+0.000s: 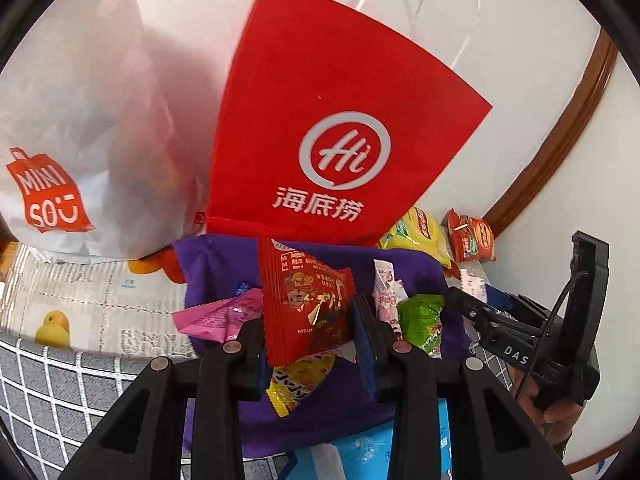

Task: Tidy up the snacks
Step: 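Lower both packets onto the purple towel and open both grippers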

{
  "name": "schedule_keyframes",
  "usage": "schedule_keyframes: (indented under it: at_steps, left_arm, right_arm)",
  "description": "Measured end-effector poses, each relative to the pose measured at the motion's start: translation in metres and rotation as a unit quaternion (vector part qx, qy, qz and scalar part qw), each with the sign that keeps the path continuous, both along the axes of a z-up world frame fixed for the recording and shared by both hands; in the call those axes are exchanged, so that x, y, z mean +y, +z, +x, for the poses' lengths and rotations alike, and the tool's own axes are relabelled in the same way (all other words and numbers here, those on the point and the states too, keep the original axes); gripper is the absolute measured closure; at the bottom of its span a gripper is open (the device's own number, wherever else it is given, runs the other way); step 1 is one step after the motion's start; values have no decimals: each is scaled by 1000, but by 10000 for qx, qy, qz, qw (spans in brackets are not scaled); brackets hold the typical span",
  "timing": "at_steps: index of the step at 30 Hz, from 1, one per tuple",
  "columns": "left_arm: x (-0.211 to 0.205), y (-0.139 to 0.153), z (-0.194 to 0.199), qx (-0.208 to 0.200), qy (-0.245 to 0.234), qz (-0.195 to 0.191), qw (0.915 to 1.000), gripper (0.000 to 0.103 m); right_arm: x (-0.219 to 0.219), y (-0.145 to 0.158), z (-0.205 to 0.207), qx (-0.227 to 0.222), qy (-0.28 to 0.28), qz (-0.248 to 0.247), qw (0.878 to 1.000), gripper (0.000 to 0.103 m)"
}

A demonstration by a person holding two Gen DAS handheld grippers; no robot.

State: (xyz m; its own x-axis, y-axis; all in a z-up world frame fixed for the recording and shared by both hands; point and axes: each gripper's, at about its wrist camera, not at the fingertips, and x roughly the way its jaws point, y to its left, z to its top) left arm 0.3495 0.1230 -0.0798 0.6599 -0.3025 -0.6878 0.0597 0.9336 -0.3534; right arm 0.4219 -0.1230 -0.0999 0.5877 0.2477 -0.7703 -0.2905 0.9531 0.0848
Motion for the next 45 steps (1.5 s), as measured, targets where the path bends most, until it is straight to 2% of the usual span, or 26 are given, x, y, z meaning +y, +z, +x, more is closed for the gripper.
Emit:
schedule_keyframes:
  at_steps: [7,13,25,42,45]
  left_arm:
    - [-10,-7,4,100,-138,22,9999,71]
    - [-8,-11,6,188,-77,94,9997,71]
    - [6,-10,5,257,129,167,9994,71]
    - [3,-16,9,428,-124,145,9989,71]
    - [3,-16,9,467,-278,-2,9985,71]
  right_arm:
    - [17,-3,-7,25,359,25,9993,46]
    - [28,-12,-9,168,558,-30,9983,46]
    - [54,-38,-13,526,937,-442,9932,46]
    - [60,-57,-9,717,978,-691,9902,46]
    - [55,-55,-7,670,927,-740,9907,46]
